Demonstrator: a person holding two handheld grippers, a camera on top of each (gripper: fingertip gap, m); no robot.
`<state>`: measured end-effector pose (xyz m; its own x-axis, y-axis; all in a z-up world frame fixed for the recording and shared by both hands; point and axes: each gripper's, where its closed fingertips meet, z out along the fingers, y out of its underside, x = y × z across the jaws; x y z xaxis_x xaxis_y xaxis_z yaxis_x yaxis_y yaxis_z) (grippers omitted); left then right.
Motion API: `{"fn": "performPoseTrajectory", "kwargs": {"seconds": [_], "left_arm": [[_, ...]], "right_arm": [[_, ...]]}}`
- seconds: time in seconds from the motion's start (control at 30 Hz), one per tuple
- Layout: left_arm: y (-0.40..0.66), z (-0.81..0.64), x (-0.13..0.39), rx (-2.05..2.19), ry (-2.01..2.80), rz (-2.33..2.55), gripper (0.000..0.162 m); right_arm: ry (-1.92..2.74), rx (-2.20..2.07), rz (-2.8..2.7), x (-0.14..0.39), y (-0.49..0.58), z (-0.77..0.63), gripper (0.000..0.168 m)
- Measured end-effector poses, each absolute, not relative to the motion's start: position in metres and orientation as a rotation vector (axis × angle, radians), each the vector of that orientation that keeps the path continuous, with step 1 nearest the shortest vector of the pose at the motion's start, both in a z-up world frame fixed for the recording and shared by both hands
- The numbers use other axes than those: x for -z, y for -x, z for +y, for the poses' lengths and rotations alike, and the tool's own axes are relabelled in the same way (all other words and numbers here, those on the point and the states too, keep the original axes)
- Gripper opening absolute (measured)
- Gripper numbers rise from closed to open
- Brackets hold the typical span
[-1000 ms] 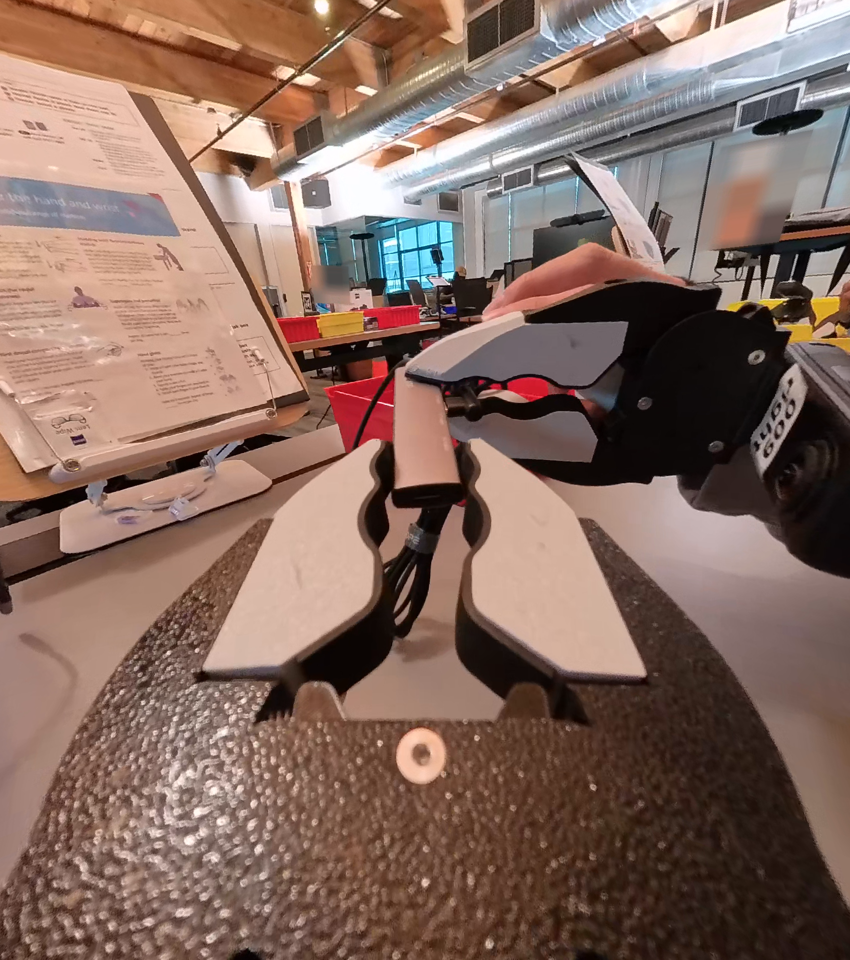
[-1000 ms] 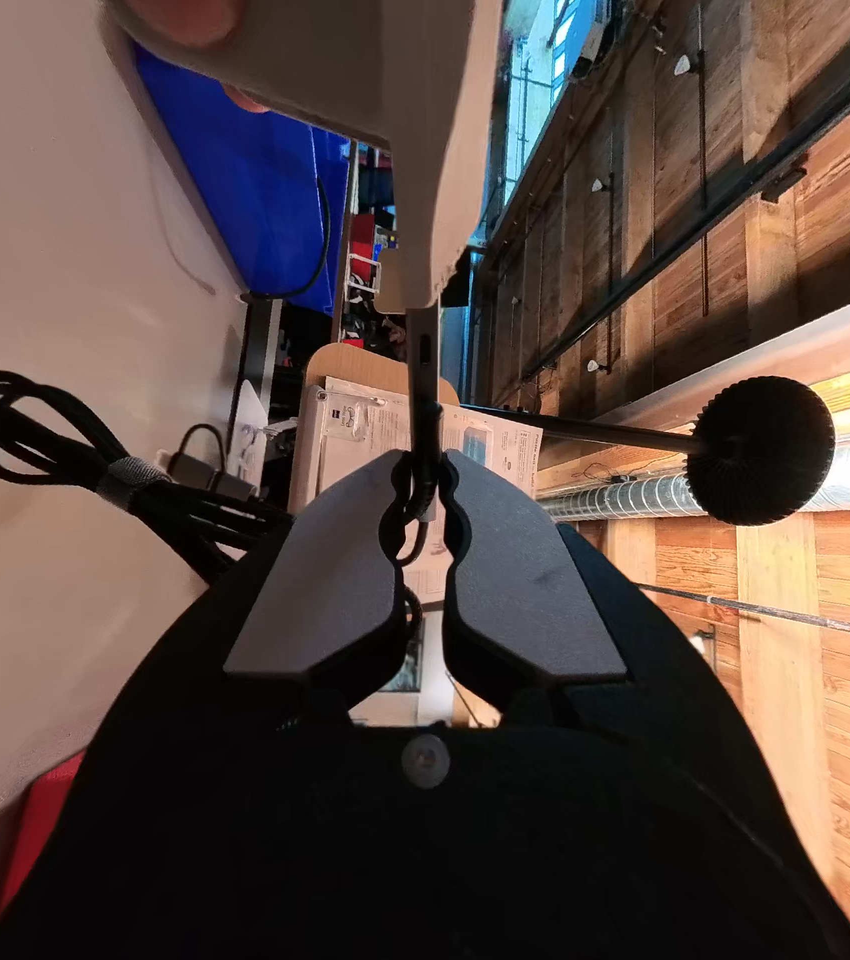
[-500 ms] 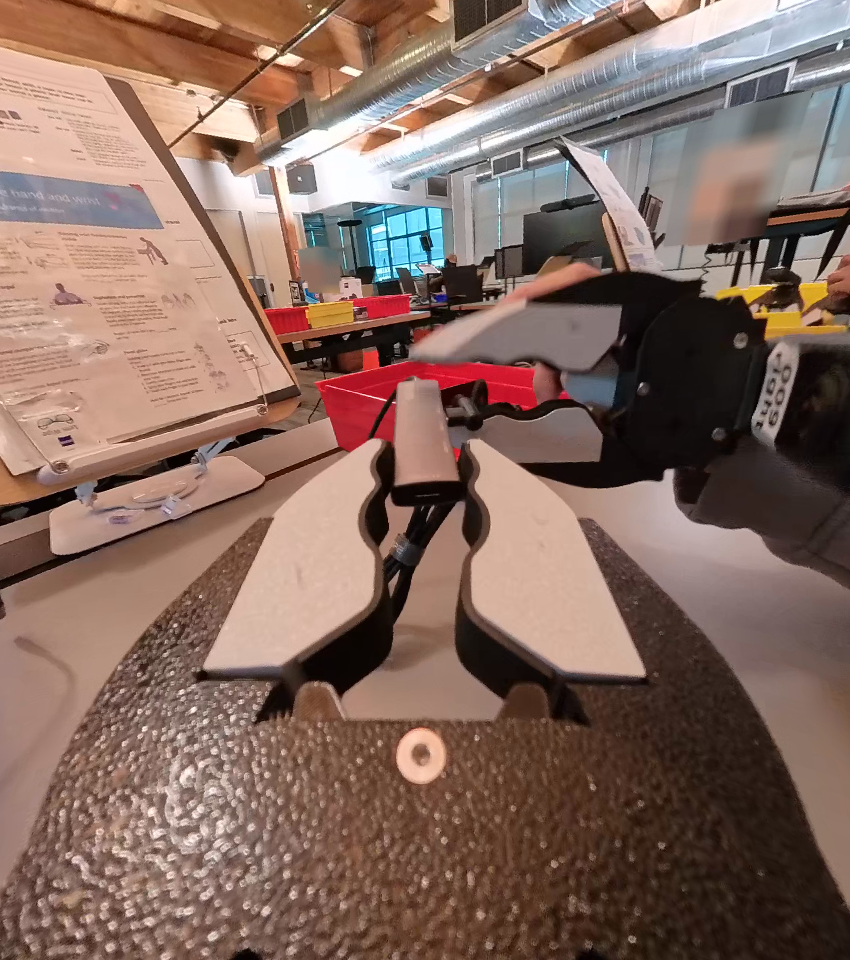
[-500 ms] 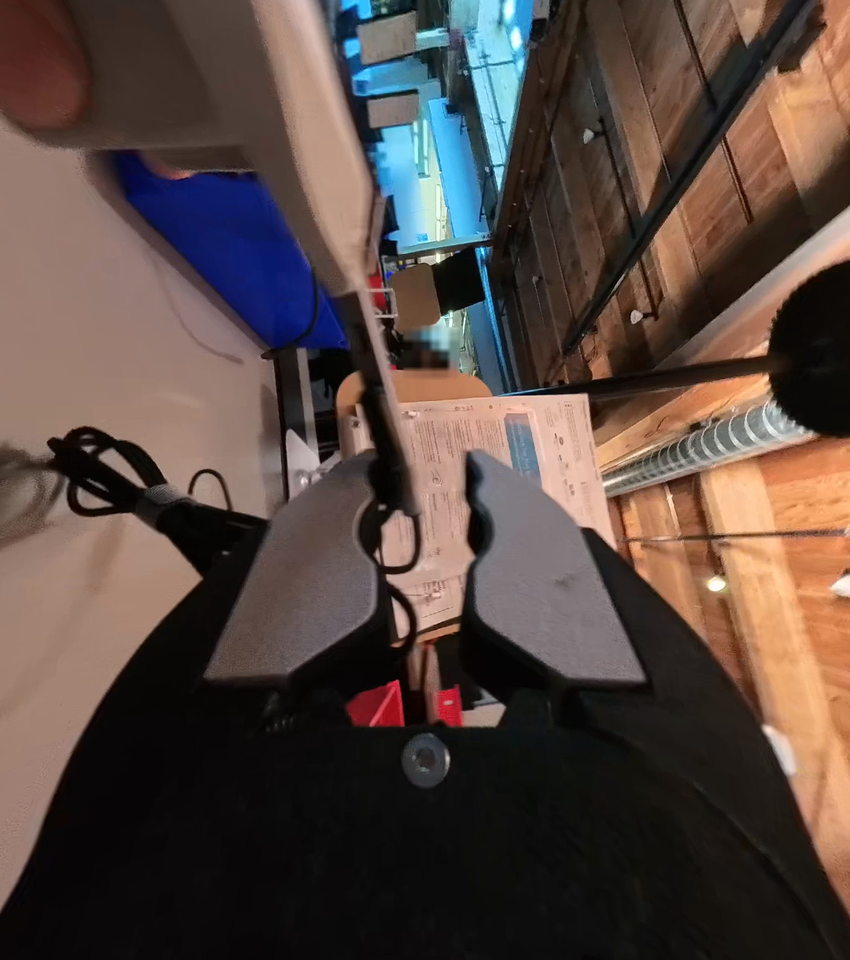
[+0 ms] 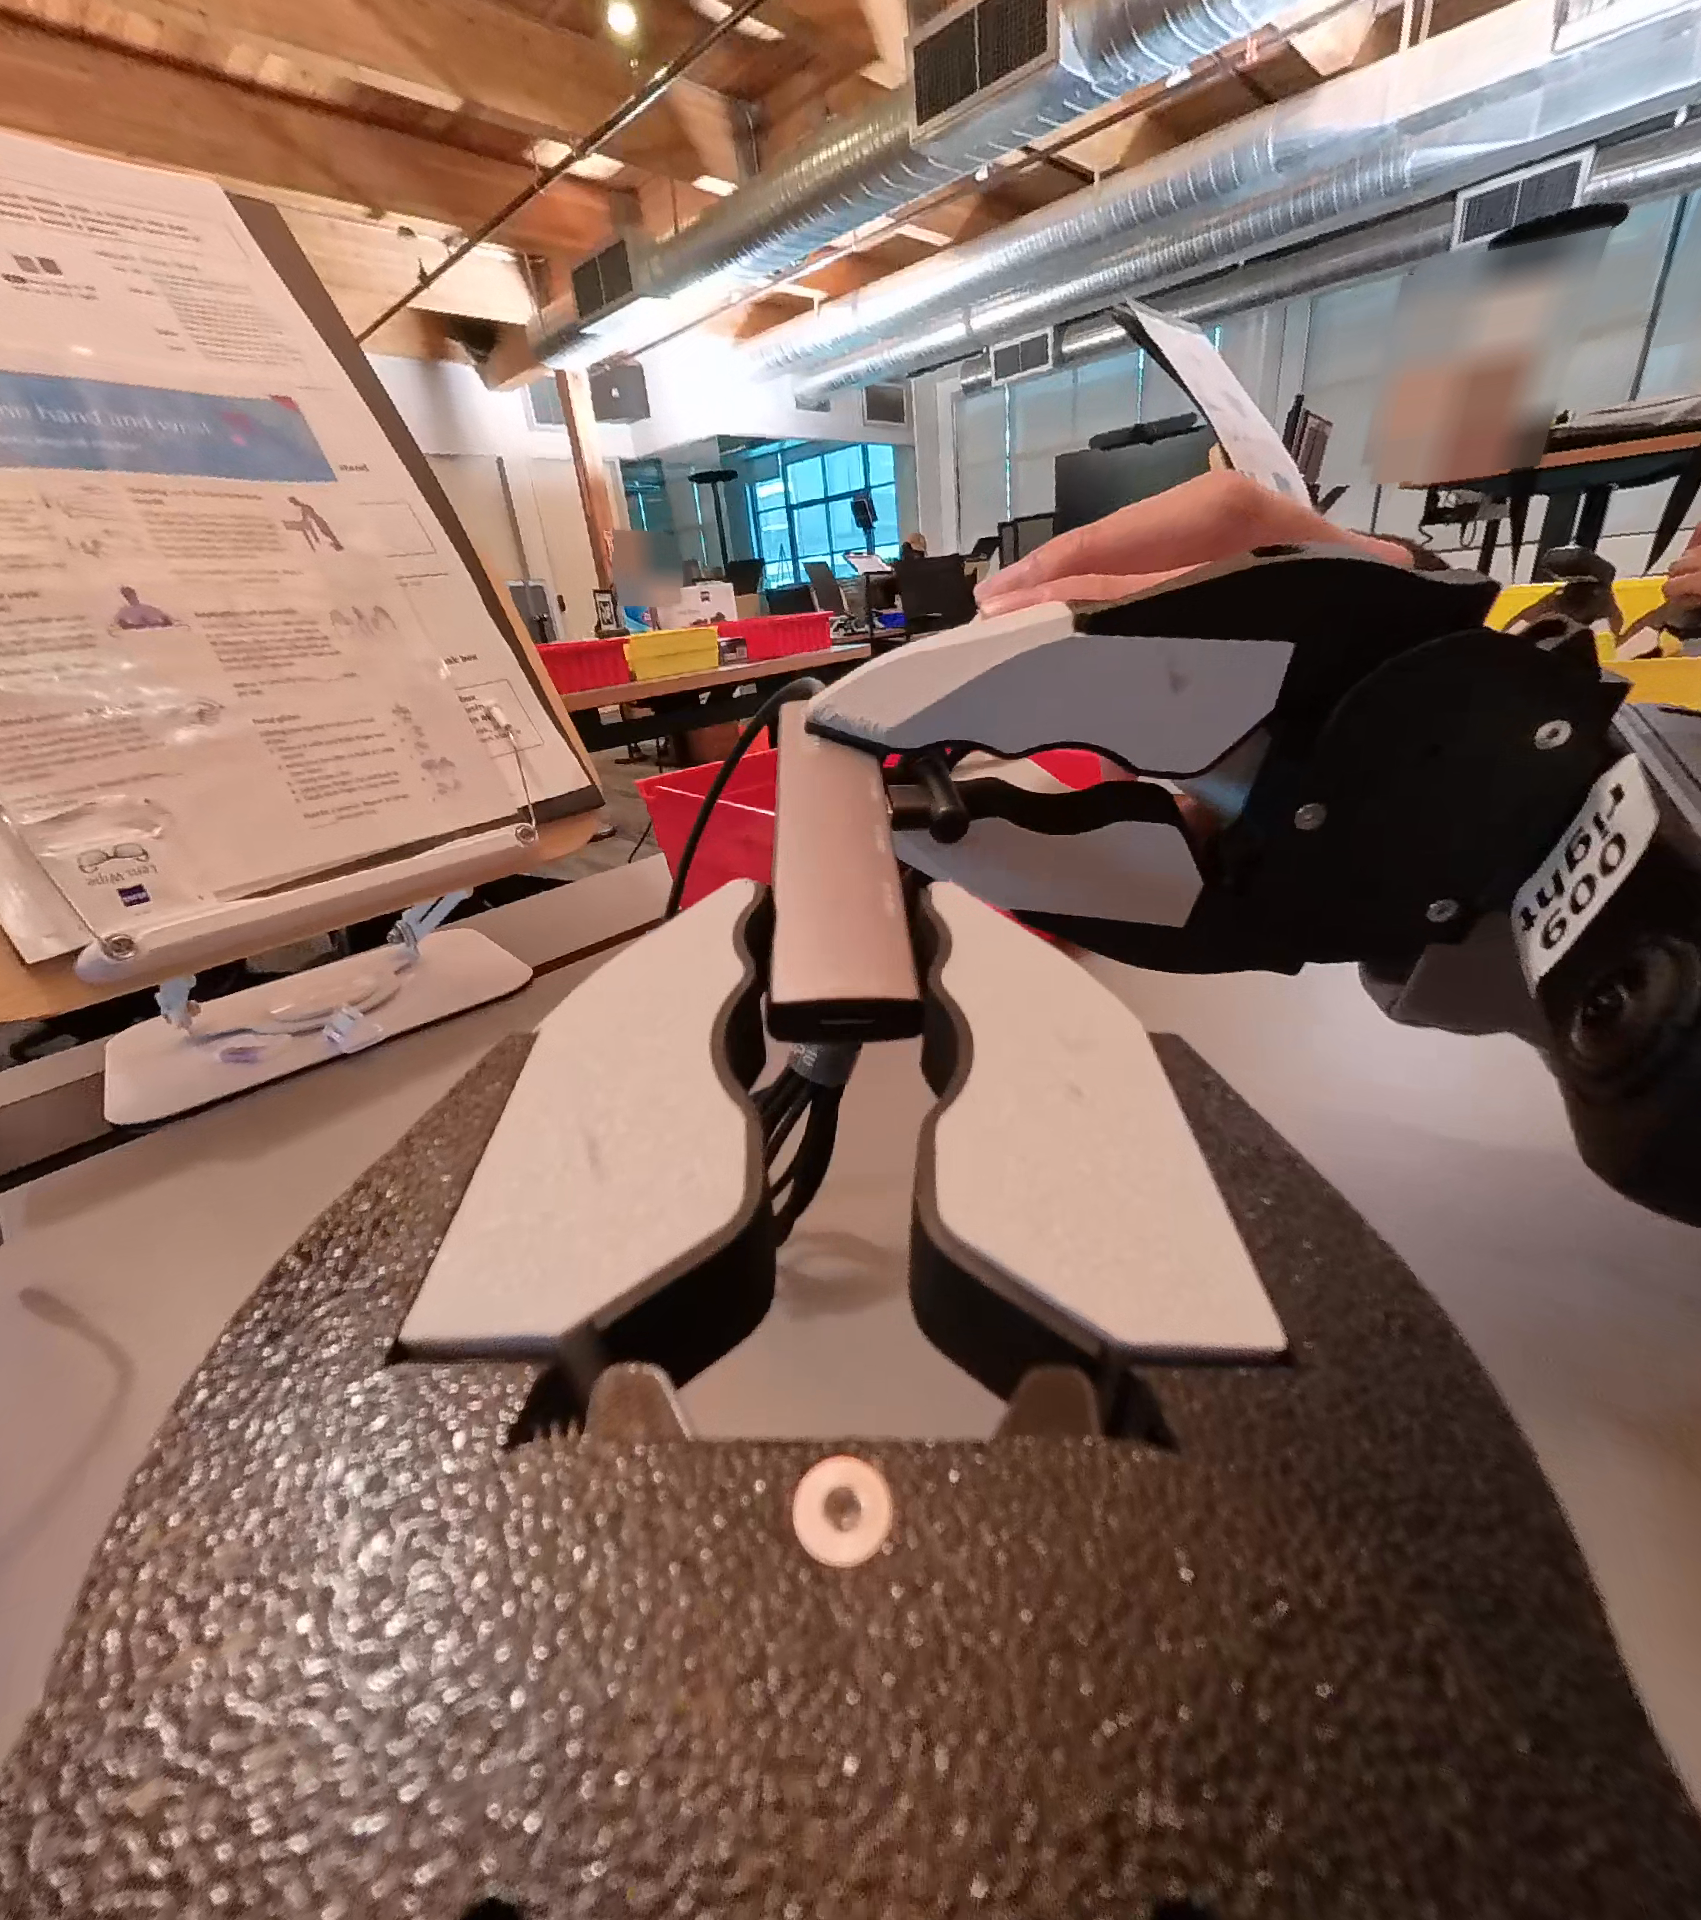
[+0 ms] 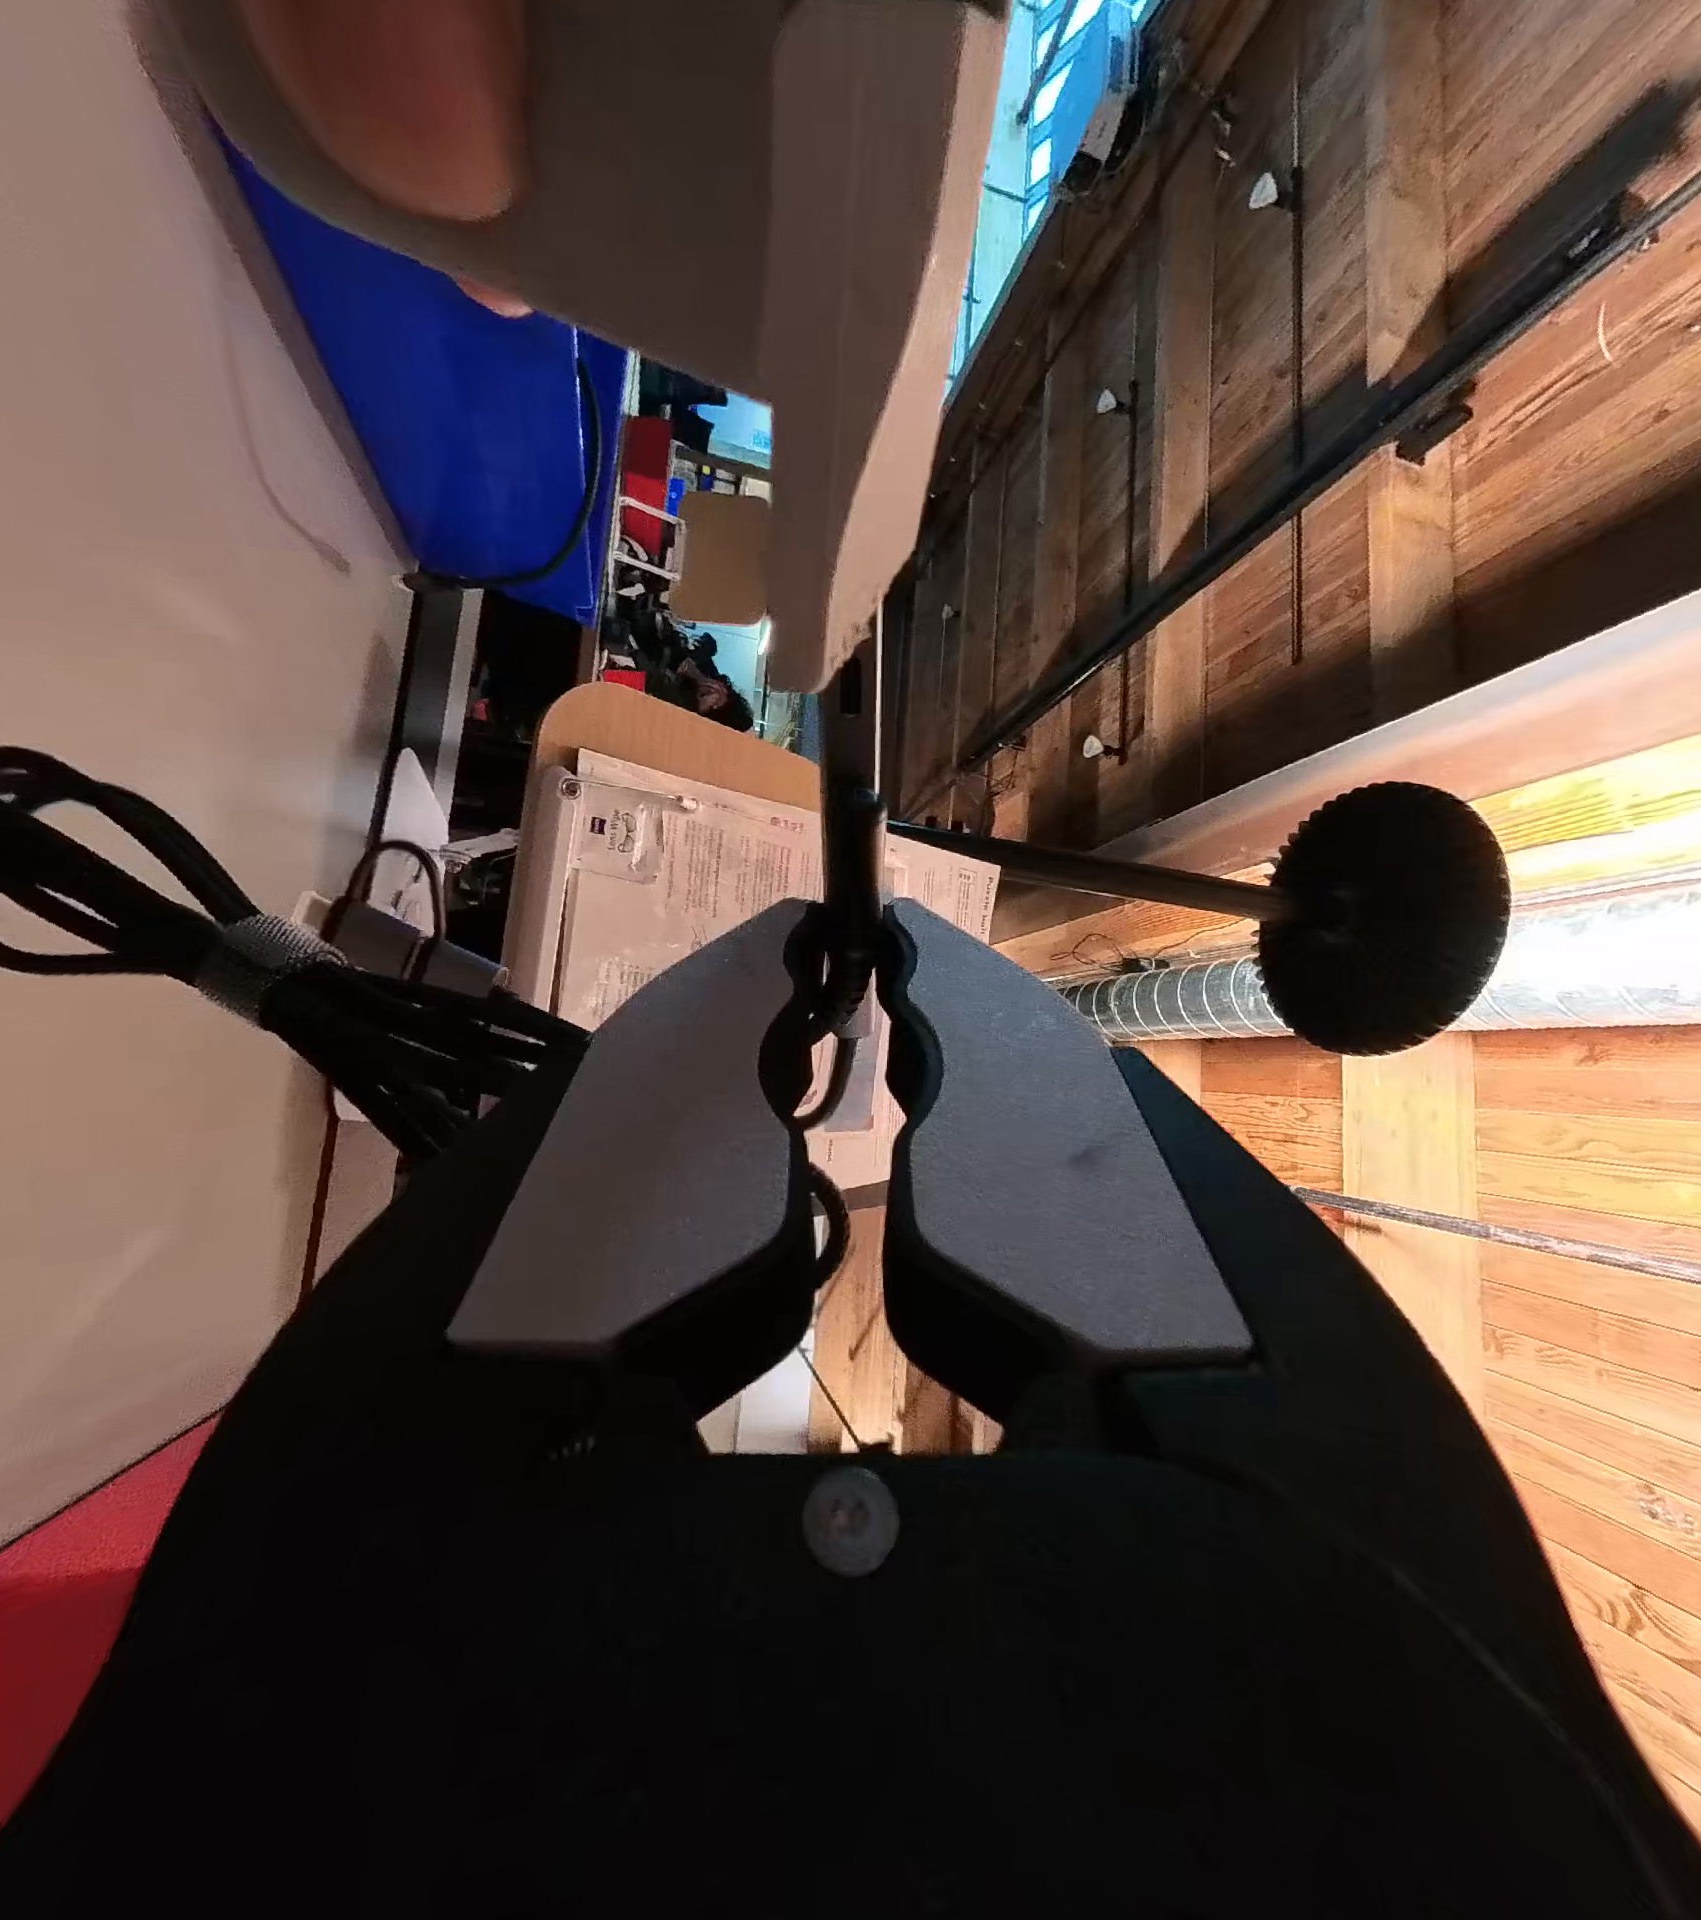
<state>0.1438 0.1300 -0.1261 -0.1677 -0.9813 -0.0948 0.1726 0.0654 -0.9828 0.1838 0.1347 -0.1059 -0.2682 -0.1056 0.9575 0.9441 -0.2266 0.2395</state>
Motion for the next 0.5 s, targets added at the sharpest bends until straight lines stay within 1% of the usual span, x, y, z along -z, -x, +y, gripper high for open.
{"fn": "performPoseTrajectory", "kwargs": {"seconds": [0.17,0.23,0.5], "left_arm": [[-0.149,0.125,0.136,1.355,0.976,1.318,0.032],[-0.149,0.132,0.138,1.308,1.012,1.300,0.025],[-0.150,0.140,0.143,1.295,1.076,1.297,0.025]], "right_arm": [[1.030,1.644,-1.298,0.112,-0.167,0.139,0.009],[1.007,1.690,-1.310,0.111,-0.167,0.141,0.009],[1.040,1.651,-1.329,0.116,-0.168,0.146,0.009]]}}
